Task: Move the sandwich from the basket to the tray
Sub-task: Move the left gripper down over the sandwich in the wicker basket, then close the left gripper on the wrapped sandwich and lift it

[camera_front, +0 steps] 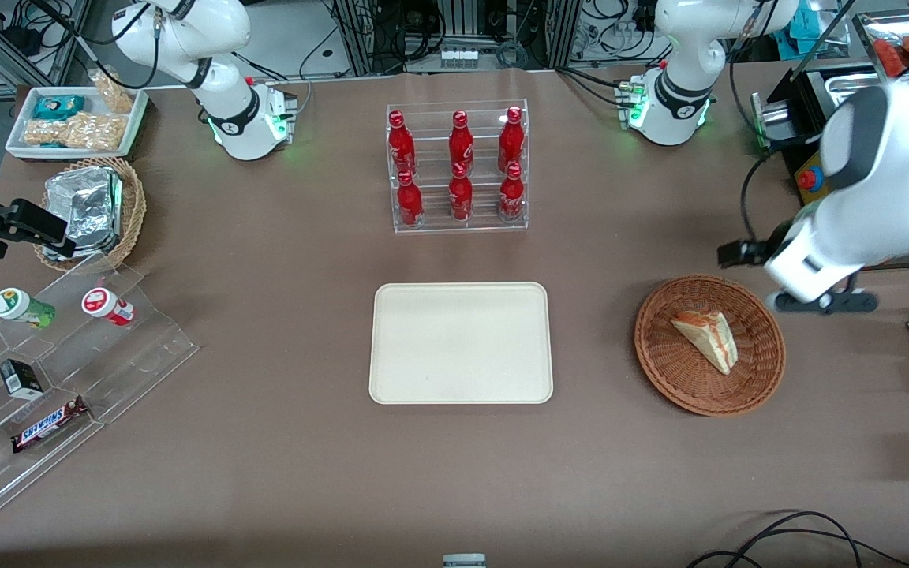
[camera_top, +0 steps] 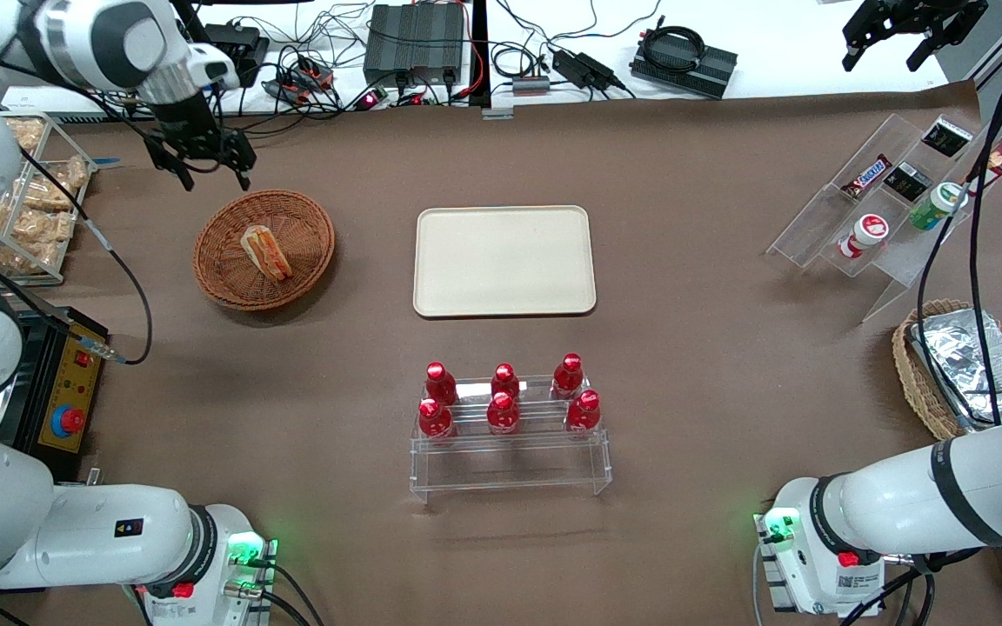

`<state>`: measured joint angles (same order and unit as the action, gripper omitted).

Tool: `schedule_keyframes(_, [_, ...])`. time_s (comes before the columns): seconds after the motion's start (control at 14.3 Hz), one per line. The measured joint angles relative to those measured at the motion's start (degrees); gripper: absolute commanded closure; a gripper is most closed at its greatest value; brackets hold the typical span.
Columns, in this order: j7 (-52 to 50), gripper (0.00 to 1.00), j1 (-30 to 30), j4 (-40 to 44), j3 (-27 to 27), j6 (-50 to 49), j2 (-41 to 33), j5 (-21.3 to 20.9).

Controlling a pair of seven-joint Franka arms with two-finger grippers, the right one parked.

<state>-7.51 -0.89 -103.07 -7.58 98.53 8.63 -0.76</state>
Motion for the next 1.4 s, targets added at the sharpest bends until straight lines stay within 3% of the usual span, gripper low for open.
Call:
schedule_keyframes(0.35, [-5.27,0.0,-2.27,-9.97,0.31,16.59,2.5,0.08])
schedule_keyframes(0.77, [-36.84,0.0,-2.6,-11.28,0.04,23.54,5.89,0.11])
schedule_keyframes(0.98, [-44.57,0.01,-2.63,-11.29,0.06,25.88,8.36,0.11])
schedule_keyframes(1.05, [-45.58,0.09,-2.65,-11.3,0.09,26.31,9.32,0.11])
schedule_keyframes(1.12, [-46.2,0.22,-2.67,-11.3,0.14,27.0,10.43,0.12])
schedule_keyframes(1.26, [-48.16,0.89,-2.7,-11.3,0.31,28.76,12.7,0.11])
schedule_keyframes(1.4, [-49.5,0.96,-2.72,-11.14,0.36,29.38,14.04,0.11])
